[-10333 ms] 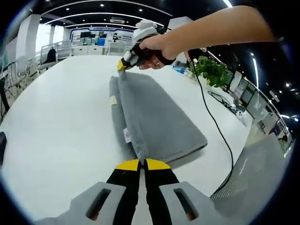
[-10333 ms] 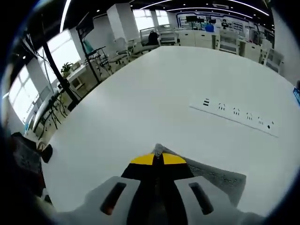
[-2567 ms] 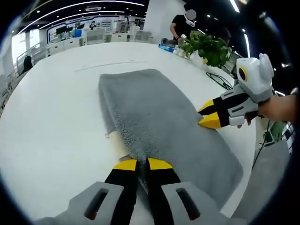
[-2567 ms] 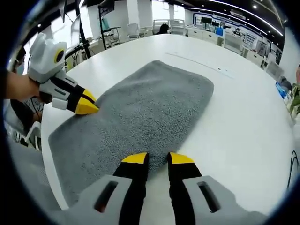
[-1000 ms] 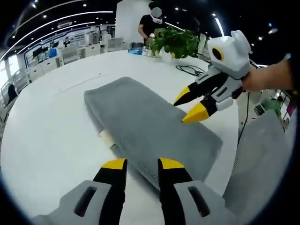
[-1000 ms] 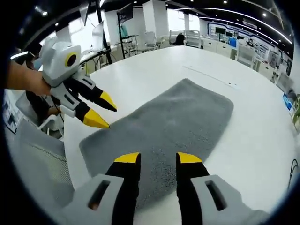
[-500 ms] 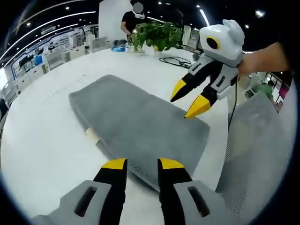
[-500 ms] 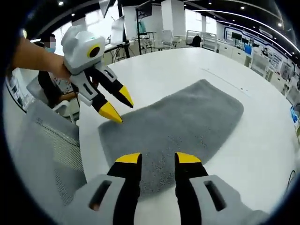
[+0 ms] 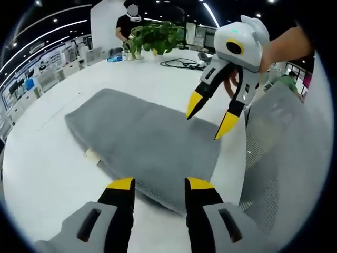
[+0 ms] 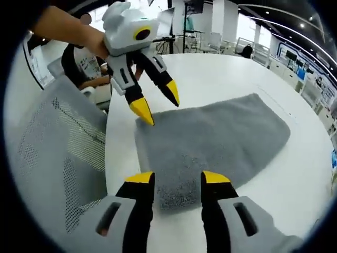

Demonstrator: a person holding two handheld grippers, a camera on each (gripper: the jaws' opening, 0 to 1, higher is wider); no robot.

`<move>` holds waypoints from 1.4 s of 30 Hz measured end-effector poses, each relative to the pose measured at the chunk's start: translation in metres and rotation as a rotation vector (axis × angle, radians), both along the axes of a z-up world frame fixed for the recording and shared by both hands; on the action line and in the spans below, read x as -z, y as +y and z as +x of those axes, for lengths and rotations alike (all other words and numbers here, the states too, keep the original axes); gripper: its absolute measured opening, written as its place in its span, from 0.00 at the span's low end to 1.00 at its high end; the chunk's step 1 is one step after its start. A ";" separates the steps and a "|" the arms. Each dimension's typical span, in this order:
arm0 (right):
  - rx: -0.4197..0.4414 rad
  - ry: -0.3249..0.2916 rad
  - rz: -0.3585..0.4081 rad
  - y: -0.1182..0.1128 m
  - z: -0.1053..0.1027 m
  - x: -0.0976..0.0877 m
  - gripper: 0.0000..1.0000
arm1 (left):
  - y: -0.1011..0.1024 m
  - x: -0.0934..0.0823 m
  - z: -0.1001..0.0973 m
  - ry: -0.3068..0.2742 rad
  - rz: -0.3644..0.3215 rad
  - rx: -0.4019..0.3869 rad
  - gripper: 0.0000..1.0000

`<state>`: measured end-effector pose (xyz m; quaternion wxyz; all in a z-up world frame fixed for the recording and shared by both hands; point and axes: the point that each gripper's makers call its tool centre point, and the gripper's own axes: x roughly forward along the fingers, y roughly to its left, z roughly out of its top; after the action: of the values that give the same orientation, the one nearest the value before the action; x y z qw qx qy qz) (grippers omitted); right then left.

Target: Fold the towel on the table until its edges align and the towel forms a compact rectangular stack.

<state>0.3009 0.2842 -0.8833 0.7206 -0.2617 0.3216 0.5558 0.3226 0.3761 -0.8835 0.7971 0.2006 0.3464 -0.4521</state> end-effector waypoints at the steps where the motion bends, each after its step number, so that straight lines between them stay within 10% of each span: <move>1: -0.006 0.000 -0.002 0.000 -0.002 0.001 0.34 | -0.001 0.000 -0.002 -0.009 0.005 0.023 0.39; 10: -0.076 -0.008 -0.052 -0.003 -0.019 0.017 0.31 | -0.008 0.013 -0.029 -0.025 0.062 0.213 0.36; 24: -0.112 -0.100 -0.120 -0.005 -0.015 0.032 0.27 | -0.007 0.034 -0.025 -0.062 0.212 0.289 0.28; 33: -0.106 -0.161 -0.128 -0.005 -0.004 0.031 0.09 | -0.005 0.033 -0.015 -0.067 0.196 0.191 0.16; 42: -0.071 -0.036 -0.111 -0.008 -0.014 0.027 0.06 | -0.005 0.028 -0.025 0.017 0.152 0.156 0.11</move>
<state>0.2867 0.2758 -0.9105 0.6904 -0.3224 0.3292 0.5577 0.2978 0.3713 -0.9117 0.7391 0.2830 0.3696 -0.4868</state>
